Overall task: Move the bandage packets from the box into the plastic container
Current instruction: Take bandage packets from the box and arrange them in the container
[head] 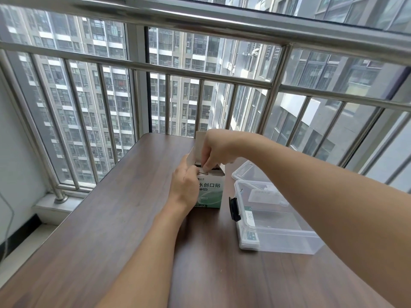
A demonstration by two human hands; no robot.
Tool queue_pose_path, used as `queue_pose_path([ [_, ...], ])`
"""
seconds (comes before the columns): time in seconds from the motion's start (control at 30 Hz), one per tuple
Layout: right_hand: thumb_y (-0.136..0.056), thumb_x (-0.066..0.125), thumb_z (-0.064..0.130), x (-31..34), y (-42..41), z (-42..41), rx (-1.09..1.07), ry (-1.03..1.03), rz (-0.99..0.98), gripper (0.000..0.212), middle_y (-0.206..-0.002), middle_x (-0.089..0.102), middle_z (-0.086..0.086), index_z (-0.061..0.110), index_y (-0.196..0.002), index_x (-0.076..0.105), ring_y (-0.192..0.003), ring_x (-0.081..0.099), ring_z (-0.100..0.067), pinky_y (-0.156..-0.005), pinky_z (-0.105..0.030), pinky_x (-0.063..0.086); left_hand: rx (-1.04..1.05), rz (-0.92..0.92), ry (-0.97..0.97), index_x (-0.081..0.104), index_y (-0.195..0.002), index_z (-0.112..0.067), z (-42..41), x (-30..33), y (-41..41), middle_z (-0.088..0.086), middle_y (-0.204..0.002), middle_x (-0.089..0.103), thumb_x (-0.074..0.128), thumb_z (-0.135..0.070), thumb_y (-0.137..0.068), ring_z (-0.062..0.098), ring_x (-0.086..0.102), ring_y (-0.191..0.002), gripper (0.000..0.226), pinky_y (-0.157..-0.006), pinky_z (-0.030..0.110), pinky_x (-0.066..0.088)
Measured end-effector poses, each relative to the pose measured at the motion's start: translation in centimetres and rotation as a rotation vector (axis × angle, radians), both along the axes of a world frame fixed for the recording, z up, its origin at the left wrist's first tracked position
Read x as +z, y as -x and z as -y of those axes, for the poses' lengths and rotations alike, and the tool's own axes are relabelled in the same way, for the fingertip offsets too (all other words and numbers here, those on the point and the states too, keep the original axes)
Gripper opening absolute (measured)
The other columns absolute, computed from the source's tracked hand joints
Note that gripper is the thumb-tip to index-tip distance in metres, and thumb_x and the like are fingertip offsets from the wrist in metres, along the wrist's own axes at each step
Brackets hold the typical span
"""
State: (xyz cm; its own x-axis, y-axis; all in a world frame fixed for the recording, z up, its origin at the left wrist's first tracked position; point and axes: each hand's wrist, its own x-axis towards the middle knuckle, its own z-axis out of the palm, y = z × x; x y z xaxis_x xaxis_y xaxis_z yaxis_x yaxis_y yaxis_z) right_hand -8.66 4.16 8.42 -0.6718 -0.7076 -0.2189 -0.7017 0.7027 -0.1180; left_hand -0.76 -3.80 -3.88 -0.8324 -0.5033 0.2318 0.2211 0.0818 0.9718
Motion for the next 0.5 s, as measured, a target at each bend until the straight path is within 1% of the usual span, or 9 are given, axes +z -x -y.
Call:
queue_pose_path([
  [0.07, -0.087, 0.079, 0.024, -0.1, 0.07, 0.02, -0.015, 0.014, 0.002, 0.017, -0.081, 0.069, -0.011, 0.013, -0.1, 0.08, -0.064, 0.056, -0.023, -0.052, -0.025, 0.051, 0.01, -0.001, 0.008, 0.058, -0.082, -0.018, -0.06, 0.08, -0.08, -0.005, -0.056, 0.058, 0.043, -0.002, -0.094, 0.005, 0.056, -0.049, 0.025, -0.046, 0.026, 0.044],
  [0.13, -0.087, 0.078, 0.024, -0.19, -0.02, 0.11, -0.011, 0.012, -0.004, 0.017, -0.081, 0.07, -0.011, 0.012, -0.099, 0.08, -0.064, 0.057, -0.023, -0.051, -0.024, 0.051, 0.012, -0.005, 0.012, 0.058, -0.082, -0.019, -0.06, 0.1, -0.12, -0.004, -0.059, 0.058, 0.044, -0.005, -0.093, 0.005, 0.055, -0.049, 0.023, -0.046, 0.026, 0.044],
  [0.23, -0.086, 0.079, 0.022, -0.24, 0.11, 0.16, -0.007, 0.021, -0.02, 0.015, -0.083, 0.073, -0.013, 0.012, -0.096, 0.08, -0.064, 0.059, -0.023, -0.051, -0.025, 0.052, 0.009, -0.003, 0.017, 0.059, -0.083, -0.022, -0.03, 0.2, -0.18, -0.004, -0.062, 0.058, 0.042, -0.003, -0.094, 0.006, 0.055, -0.05, 0.027, -0.048, 0.027, 0.044],
  [0.3, -0.085, 0.079, 0.02, -0.33, 0.17, 0.12, -0.002, 0.032, -0.043, 0.012, -0.086, 0.076, -0.014, 0.012, -0.093, 0.081, -0.066, 0.065, -0.025, -0.057, -0.029, 0.058, 0.008, -0.002, 0.023, 0.058, -0.08, -0.025, -0.09, 0.21, -0.22, -0.008, -0.06, 0.056, 0.043, -0.011, -0.089, 0.007, 0.052, -0.052, 0.022, -0.051, 0.029, 0.043],
  [0.37, -0.084, 0.077, 0.016, -0.5, 0.25, 0.07, 0.005, 0.054, -0.079, 0.005, -0.081, 0.076, -0.009, 0.012, -0.086, 0.08, -0.074, 0.071, -0.025, -0.065, -0.033, 0.062, 0.023, 0.015, 0.017, 0.054, -0.074, -0.028, -0.12, 0.24, -0.16, -0.011, -0.056, 0.052, 0.042, -0.021, -0.078, 0.008, 0.048, -0.053, 0.014, -0.052, 0.03, 0.04],
  [0.4, -0.084, 0.075, 0.013, -0.59, 0.19, 0.09, 0.01, 0.066, -0.101, 0.003, -0.077, 0.074, -0.004, 0.013, -0.082, 0.078, -0.075, 0.071, -0.023, -0.063, -0.032, 0.06, 0.03, 0.018, 0.01, 0.052, -0.073, -0.028, -0.09, 0.23, -0.12, -0.011, -0.057, 0.051, 0.041, -0.023, -0.075, 0.009, 0.047, -0.054, 0.013, -0.053, 0.031, 0.039],
  [0.43, -0.084, 0.074, 0.011, -0.69, 0.12, 0.13, 0.013, 0.069, -0.122, 0.005, -0.074, 0.072, 0.0, 0.011, -0.08, 0.076, -0.074, 0.069, -0.021, -0.06, -0.028, 0.056, 0.031, 0.019, 0.011, 0.052, -0.073, -0.028, -0.05, 0.21, -0.05, -0.009, -0.058, 0.051, 0.04, -0.023, -0.074, 0.01, 0.047, -0.054, 0.013, -0.054, 0.032, 0.039],
  [0.47, -0.084, 0.073, 0.01, -0.8, 0.02, 0.21, 0.016, 0.061, -0.138, 0.004, -0.074, 0.071, -0.001, 0.009, -0.082, 0.077, -0.072, 0.067, -0.02, -0.059, -0.026, 0.054, 0.024, 0.013, 0.021, 0.054, -0.075, -0.028, -0.01, 0.21, 0.01, -0.006, -0.06, 0.052, 0.04, -0.023, -0.074, 0.011, 0.047, -0.055, 0.015, -0.054, 0.031, 0.039],
  [0.5, -0.083, 0.074, 0.01, -0.9, -0.1, 0.31, 0.02, 0.045, -0.153, 0.006, -0.075, 0.072, -0.004, 0.006, -0.083, 0.077, -0.072, 0.066, -0.02, -0.059, -0.027, 0.054, 0.012, 0.007, 0.038, 0.056, -0.079, -0.028, -0.01, 0.24, -0.04, -0.004, -0.061, 0.054, 0.039, -0.022, -0.075, 0.01, 0.048, -0.054, 0.018, -0.053, 0.029, 0.04],
])
